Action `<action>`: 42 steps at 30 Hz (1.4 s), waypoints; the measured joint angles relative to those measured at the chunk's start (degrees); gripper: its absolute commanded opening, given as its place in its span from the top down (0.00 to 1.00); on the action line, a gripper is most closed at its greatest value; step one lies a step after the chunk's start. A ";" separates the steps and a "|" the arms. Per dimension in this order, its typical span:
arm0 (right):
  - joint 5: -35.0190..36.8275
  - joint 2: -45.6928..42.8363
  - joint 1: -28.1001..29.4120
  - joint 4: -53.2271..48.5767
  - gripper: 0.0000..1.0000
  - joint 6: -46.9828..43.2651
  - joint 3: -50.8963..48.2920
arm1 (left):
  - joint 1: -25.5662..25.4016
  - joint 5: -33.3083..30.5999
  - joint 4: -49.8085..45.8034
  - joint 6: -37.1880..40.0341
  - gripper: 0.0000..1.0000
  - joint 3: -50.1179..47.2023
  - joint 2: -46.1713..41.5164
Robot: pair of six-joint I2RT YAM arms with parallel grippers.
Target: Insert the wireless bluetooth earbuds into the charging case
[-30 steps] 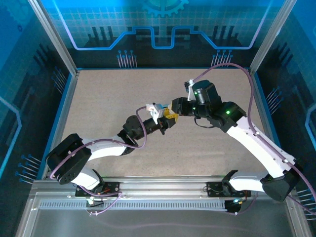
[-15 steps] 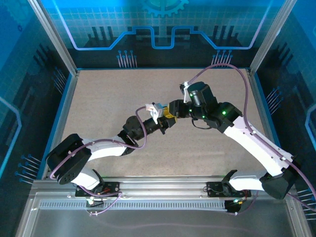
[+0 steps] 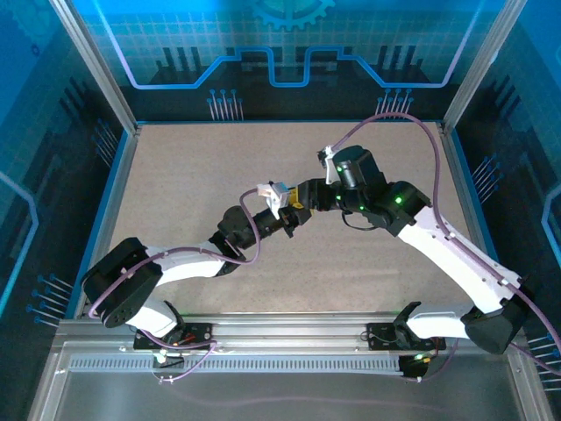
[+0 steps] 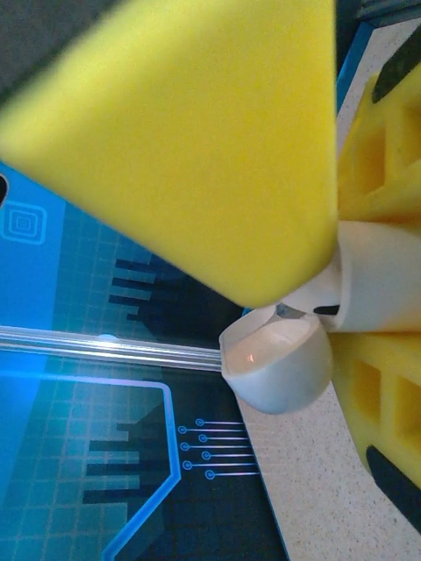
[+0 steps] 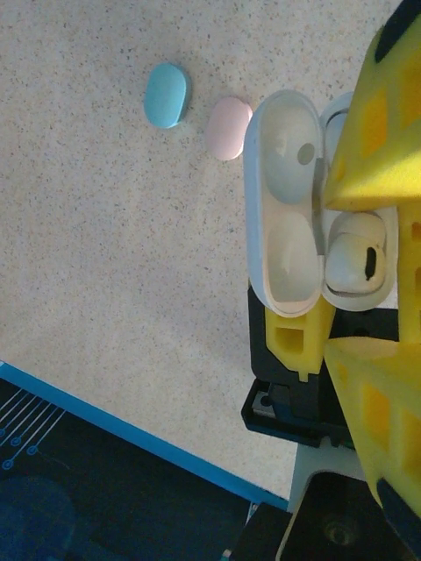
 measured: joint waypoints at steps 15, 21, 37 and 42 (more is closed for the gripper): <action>0.66 -1.03 -1.05 -1.88 0.45 -1.62 6.01 | 0.00 0.20 0.59 1.46 0.80 -0.11 -0.76; -4.24 -0.92 -10.38 -4.22 0.46 -0.59 6.86 | 0.00 2.14 1.18 3.21 0.81 -0.87 -1.70; -19.85 12.81 -16.28 -15.08 0.47 -4.92 14.49 | 0.00 7.17 2.60 3.65 0.81 -1.16 -3.06; -23.37 12.92 -17.00 -15.96 0.50 -7.06 15.04 | 0.00 7.43 2.60 3.65 0.81 -1.16 -3.26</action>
